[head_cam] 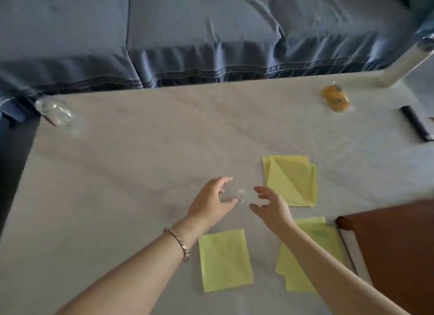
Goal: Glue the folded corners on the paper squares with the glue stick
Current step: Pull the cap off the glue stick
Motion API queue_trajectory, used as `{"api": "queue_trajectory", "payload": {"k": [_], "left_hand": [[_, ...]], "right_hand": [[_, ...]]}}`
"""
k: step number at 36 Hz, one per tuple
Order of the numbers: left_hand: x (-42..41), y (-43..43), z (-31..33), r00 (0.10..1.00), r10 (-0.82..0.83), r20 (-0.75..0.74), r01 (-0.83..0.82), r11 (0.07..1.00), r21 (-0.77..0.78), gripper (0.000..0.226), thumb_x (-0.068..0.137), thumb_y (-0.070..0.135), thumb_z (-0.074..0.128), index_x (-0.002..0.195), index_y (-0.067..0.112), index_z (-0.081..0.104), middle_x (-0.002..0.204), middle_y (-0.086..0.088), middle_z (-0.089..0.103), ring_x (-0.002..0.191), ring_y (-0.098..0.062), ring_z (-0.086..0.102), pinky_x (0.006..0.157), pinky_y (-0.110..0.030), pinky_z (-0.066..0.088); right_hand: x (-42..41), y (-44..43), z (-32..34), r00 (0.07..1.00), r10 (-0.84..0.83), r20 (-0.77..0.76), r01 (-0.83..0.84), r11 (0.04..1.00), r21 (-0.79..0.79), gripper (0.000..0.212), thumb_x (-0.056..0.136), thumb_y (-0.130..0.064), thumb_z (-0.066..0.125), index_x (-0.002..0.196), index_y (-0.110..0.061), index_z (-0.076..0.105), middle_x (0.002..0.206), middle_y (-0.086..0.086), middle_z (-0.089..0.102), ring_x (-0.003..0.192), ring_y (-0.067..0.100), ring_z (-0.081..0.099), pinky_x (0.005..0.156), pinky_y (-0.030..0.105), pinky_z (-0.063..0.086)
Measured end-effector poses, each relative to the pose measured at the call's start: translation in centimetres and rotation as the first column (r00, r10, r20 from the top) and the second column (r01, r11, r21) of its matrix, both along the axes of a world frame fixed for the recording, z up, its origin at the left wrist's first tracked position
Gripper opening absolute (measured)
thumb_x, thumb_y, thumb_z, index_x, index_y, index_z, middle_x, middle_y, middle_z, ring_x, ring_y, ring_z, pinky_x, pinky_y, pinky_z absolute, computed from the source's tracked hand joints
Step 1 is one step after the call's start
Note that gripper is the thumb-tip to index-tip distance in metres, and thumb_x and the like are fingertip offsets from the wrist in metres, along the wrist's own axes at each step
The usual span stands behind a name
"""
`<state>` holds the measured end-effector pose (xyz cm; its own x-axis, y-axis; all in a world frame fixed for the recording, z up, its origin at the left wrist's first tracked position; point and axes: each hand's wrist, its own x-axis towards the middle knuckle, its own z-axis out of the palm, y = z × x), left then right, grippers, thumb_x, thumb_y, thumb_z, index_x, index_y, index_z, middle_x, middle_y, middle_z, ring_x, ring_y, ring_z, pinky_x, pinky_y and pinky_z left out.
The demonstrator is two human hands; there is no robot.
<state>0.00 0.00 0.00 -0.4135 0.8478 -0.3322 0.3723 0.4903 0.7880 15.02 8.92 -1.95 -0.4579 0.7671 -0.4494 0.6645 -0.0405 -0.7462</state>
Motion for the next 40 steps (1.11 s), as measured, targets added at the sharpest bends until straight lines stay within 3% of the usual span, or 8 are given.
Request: {"api": "queue_trajectory", "payload": {"k": [5,12,19,28,30,33,36,40], "left_hand": [[0.3,1.6,-6.5,0.988,-0.135,-0.079,0.14,0.988,0.064,0.056,0.075,0.024,0.079,0.126,0.023,0.057,0.12,0.004,0.055,0.091,-0.009,0.053,0.087,-0.024,0.045],[-0.2,3.0,-9.3,0.981,-0.16,-0.106,0.184,0.939,0.289,0.044,0.068,0.052,0.059,0.094,0.017,0.068,0.09,0.003,0.063,0.083,-0.01,0.058,0.073,-0.027,0.048],[-1.8,1.6,-7.9,0.915,0.004,0.402,-0.165,0.916,0.366,0.012,0.072,0.004,0.075,0.075,0.007,0.064,0.06,0.002,0.065,0.052,-0.011,0.061,0.054,-0.023,0.053],[1.1,-4.5,-5.7,0.988,-0.121,0.101,0.08,0.937,0.339,0.034,0.062,0.048,0.074,0.081,0.021,0.063,0.059,0.008,0.057,0.052,-0.007,0.053,0.055,-0.021,0.043],[2.2,-5.8,-5.2,0.983,-0.138,-0.118,0.171,0.924,0.343,0.038,0.067,0.054,0.062,0.087,0.022,0.062,0.061,0.01,0.053,0.054,-0.001,0.047,0.055,-0.018,0.037],[2.9,-7.7,-4.0,0.902,-0.193,-0.386,0.324,0.894,0.309,0.047,0.072,0.059,0.051,0.094,0.019,0.06,0.071,0.015,0.049,0.067,0.005,0.048,0.059,-0.012,0.034],[3.1,-9.9,-3.1,0.802,-0.236,-0.548,0.43,0.866,0.255,0.044,0.08,0.066,0.04,0.088,0.024,0.05,0.07,0.018,0.042,0.064,0.004,0.046,0.057,-0.013,0.032],[3.7,-12.0,-3.2,0.666,0.009,-0.746,0.478,0.762,0.437,0.054,0.098,0.052,0.027,0.068,0.013,0.05,0.059,0.008,0.043,0.057,-0.015,0.041,0.047,-0.021,0.021]], "right_hand": [[-1.1,0.6,-6.7,0.992,0.124,-0.017,-0.122,0.986,0.109,0.054,0.074,-0.015,0.076,0.123,-0.013,0.054,0.115,-0.008,0.049,0.101,0.006,0.048,0.077,0.007,0.037],[-1.3,0.9,-9.7,0.968,0.202,-0.151,-0.147,0.939,0.311,0.023,0.08,-0.009,0.07,0.101,-0.016,0.067,0.095,-0.019,0.057,0.085,-0.003,0.051,0.076,0.0,0.032],[-0.9,1.6,-6.5,0.918,0.317,-0.24,-0.235,0.919,0.316,0.03,0.08,-0.006,0.067,0.086,-0.035,0.062,0.069,-0.017,0.061,0.06,0.005,0.05,0.062,0.014,0.041],[1.0,-3.5,-2.9,0.789,0.011,-0.615,-0.026,1.0,-0.016,0.011,0.088,-0.007,0.056,0.08,-0.007,0.062,0.046,-0.003,0.045,0.041,0.007,0.039,0.044,0.016,0.032],[1.5,-4.6,-2.7,0.847,0.05,-0.529,-0.003,0.996,0.088,0.011,0.086,-0.017,0.061,0.076,-0.014,0.06,0.043,-0.007,0.047,0.041,0.008,0.04,0.045,0.019,0.033],[2.9,-5.8,-1.9,0.915,0.328,-0.234,-0.231,0.903,0.363,0.008,0.079,-0.031,0.064,0.077,-0.028,0.058,0.058,-0.013,0.057,0.052,0.006,0.05,0.052,0.023,0.042],[3.7,-7.4,-0.1,0.8,0.593,0.085,-0.556,0.681,0.476,0.012,0.077,-0.028,0.06,0.079,-0.035,0.051,0.068,-0.014,0.054,0.066,0.007,0.05,0.062,0.026,0.044],[3.0,-10.6,2.0,0.765,0.549,0.337,-0.629,0.522,0.576,0.03,0.081,-0.04,0.056,0.063,-0.027,0.037,0.061,-0.009,0.042,0.067,0.015,0.044,0.051,0.023,0.03]]}}
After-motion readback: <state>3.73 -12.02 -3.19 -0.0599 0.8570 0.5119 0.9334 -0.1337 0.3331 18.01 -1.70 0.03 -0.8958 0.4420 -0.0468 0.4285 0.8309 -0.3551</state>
